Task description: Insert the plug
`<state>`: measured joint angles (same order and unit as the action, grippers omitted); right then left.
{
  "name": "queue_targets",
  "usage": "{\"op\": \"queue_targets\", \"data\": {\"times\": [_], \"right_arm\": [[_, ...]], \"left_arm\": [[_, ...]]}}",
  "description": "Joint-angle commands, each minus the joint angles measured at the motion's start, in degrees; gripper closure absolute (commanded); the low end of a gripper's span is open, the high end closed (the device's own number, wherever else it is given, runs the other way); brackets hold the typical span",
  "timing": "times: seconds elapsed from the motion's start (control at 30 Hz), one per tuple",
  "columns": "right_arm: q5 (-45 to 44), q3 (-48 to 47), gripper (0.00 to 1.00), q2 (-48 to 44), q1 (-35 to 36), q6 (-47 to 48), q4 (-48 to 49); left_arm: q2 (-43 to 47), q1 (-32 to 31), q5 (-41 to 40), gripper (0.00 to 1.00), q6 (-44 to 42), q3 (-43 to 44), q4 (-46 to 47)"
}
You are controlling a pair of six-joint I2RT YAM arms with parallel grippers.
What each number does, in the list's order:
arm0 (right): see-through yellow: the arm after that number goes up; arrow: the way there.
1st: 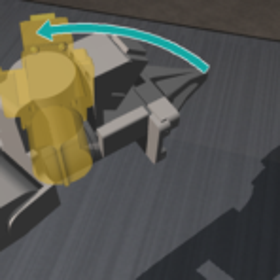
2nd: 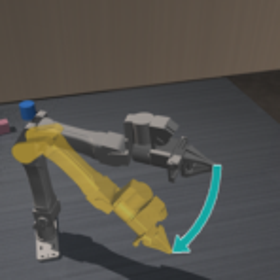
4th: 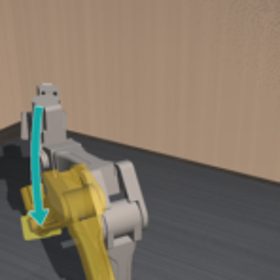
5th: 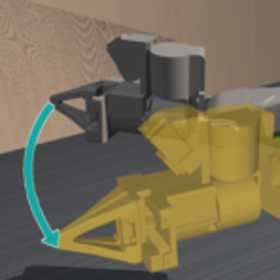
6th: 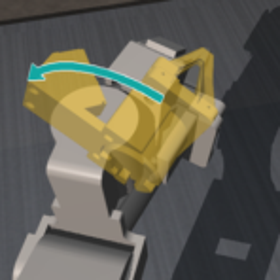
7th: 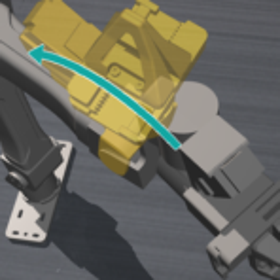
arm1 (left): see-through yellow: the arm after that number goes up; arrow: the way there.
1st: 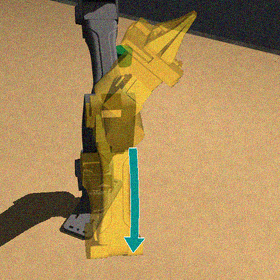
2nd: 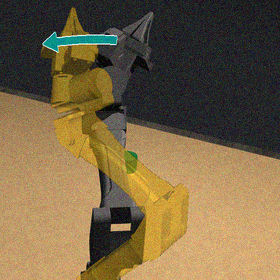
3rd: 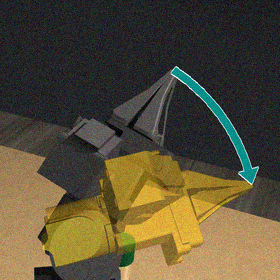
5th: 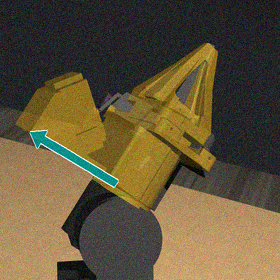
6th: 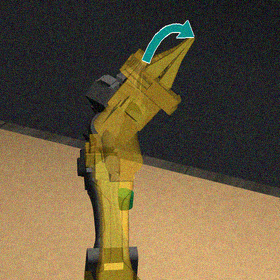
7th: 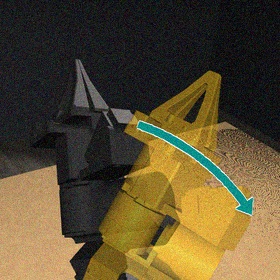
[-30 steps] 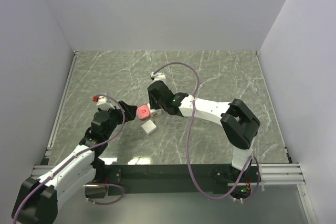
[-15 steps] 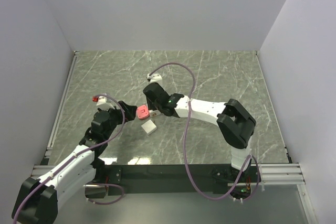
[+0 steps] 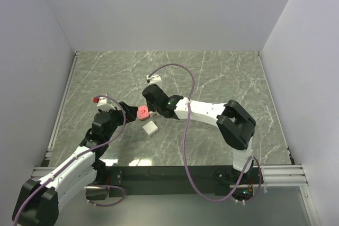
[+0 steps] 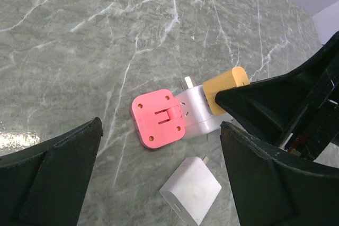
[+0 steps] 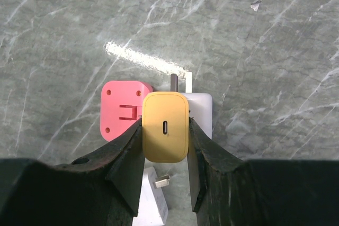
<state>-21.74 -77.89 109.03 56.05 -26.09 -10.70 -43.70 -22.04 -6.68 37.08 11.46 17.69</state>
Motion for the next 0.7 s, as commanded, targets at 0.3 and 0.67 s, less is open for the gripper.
{"op": "queue_targets", "data": {"times": [0.3, 0.67], "right_arm": [[2.6, 1.9, 1.00, 8.1, 0.8, -1.6, -8.4], [0.3, -2.9, 1.00, 12.4, 1.5, 0.2, -15.0]], "left_arm": [[0.5, 0.6, 1.1, 0.00, -0.4, -0.7, 1.5], [0.6, 0.9, 1.5, 0.01, -0.4, -0.9, 1.7]]}}
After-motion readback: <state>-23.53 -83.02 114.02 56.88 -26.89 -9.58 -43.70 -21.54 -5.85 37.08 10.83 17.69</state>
